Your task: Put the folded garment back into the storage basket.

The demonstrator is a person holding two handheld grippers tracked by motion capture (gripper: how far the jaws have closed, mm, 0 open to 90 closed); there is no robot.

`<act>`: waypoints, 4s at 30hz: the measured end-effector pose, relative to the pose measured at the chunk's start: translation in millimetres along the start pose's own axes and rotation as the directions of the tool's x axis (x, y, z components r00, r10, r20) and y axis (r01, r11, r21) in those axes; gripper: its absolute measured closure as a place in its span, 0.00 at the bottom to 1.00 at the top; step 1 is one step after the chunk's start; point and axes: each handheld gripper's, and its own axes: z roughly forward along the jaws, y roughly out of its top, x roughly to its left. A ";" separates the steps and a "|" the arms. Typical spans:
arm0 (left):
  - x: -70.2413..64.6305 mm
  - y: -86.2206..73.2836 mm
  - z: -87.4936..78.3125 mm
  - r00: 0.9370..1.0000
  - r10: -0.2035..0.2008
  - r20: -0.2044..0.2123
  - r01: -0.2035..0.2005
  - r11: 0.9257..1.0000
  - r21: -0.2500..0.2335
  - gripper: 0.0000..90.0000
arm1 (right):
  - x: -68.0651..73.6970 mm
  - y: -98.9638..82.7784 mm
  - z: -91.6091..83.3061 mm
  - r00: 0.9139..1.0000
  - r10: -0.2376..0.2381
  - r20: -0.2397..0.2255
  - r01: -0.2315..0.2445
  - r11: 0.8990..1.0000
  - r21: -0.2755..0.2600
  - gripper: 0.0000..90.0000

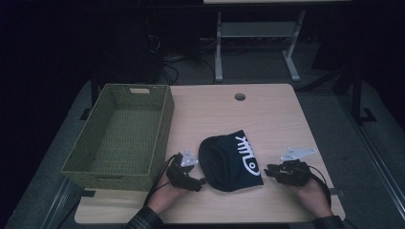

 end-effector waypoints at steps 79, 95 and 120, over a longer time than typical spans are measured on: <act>13.1 85.9 39.0 0.923 0.229 0.310 -0.319 0.905 0.283 0.78 | -26.1 -24.9 4.8 0.969 0.116 0.218 -0.110 0.993 -0.043 0.15; 16.9 99.3 17.4 0.944 0.143 0.298 -0.217 0.948 0.233 0.81 | -26.0 -24.8 4.9 0.969 0.119 0.219 -0.112 0.993 -0.044 0.15; 24.7 139.1 -23.7 0.950 0.127 0.285 -0.184 0.966 0.183 0.81 | -25.7 -24.7 5.0 0.968 0.122 0.219 -0.117 0.992 -0.039 0.12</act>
